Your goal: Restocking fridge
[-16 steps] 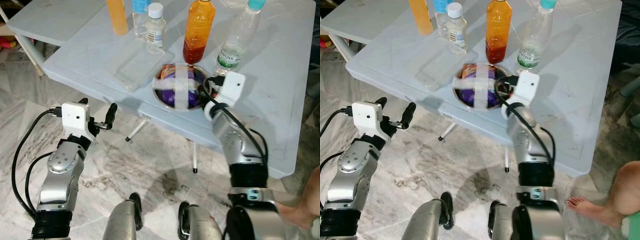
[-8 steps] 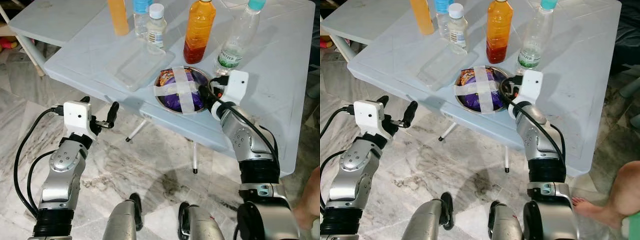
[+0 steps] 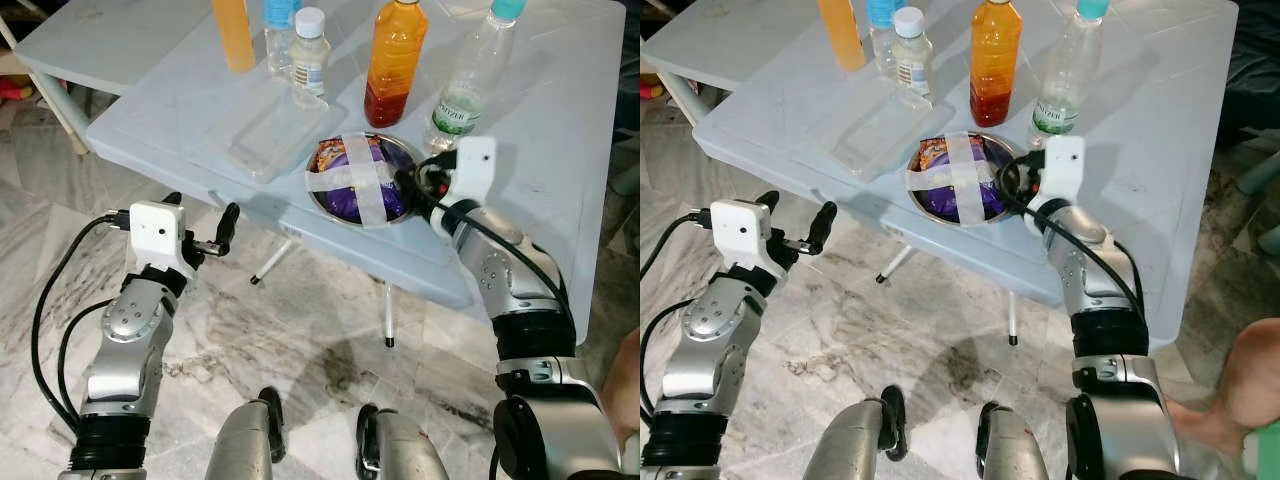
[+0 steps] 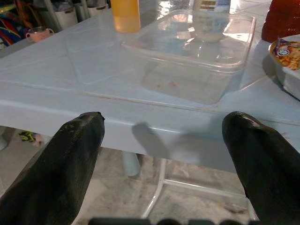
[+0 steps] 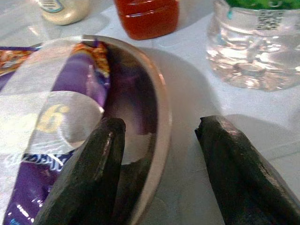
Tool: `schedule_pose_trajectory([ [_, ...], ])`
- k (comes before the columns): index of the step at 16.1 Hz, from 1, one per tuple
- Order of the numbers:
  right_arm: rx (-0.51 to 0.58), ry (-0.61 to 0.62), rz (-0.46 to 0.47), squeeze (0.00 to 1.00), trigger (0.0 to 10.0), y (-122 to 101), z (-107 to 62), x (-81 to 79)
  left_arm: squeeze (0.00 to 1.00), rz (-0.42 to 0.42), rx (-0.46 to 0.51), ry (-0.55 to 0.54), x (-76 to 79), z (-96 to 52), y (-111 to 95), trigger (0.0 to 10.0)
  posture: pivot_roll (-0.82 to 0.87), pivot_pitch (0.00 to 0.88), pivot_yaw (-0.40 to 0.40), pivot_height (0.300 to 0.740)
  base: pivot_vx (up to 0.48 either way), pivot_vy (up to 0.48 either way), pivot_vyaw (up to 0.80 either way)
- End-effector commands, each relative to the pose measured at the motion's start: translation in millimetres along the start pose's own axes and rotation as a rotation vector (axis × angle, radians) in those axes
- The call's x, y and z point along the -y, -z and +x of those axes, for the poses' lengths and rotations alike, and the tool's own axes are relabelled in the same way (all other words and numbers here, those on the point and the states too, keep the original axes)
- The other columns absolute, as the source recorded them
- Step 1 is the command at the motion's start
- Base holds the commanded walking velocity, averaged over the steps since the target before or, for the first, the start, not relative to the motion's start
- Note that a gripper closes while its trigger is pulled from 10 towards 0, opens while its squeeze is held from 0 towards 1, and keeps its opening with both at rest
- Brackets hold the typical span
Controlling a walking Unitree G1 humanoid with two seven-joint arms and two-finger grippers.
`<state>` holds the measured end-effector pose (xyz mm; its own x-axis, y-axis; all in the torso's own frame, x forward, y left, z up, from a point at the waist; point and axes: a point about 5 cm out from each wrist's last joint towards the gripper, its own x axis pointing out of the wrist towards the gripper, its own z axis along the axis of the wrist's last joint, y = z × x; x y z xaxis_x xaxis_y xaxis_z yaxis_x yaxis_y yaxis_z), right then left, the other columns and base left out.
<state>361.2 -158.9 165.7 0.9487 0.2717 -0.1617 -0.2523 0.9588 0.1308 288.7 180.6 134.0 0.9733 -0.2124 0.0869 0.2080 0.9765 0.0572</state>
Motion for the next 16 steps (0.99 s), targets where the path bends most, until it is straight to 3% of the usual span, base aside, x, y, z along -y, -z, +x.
schedule_pose_trajectory([
  [1,-0.016,-0.074,-0.030,0.00,10.0,3.3,3.7,-5.5,0.00,0.015,-0.017,0.001,-1.3,-1.5,3.9,10.0,0.04,0.208,0.034,0.740,0.000,0.000,0.00],
  [5,-0.055,-0.050,-0.047,0.00,10.0,9.4,11.2,-0.9,0.00,0.017,-0.015,-0.004,-2.0,-1.6,3.4,10.0,0.05,0.208,0.029,0.740,0.000,0.000,0.00],
  [6,-0.067,-0.012,-0.036,0.00,3.3,11.1,11.5,3.9,0.00,0.018,-0.016,-0.006,-2.4,-2.4,3.7,10.0,0.05,0.209,0.027,0.740,0.000,0.000,0.00],
  [7,-0.074,0.007,-0.011,0.00,0.0,12.5,11.4,6.3,0.00,0.018,-0.017,-0.008,-2.7,-3.1,3.8,10.0,0.05,0.210,0.026,0.740,0.000,0.000,0.00],
  [12,-0.135,-0.009,0.106,0.00,0.0,32.0,9.3,-1.1,0.00,0.013,-0.018,-0.008,-1.8,-2.8,4.0,10.0,0.05,0.224,0.029,0.740,0.000,0.000,0.00],
  [16,-0.136,0.011,0.155,0.00,0.0,34.2,8.0,-2.7,0.00,0.012,-0.019,-0.009,-1.6,-3.2,4.4,10.0,0.05,0.228,0.028,0.740,0.000,0.000,0.00],
])
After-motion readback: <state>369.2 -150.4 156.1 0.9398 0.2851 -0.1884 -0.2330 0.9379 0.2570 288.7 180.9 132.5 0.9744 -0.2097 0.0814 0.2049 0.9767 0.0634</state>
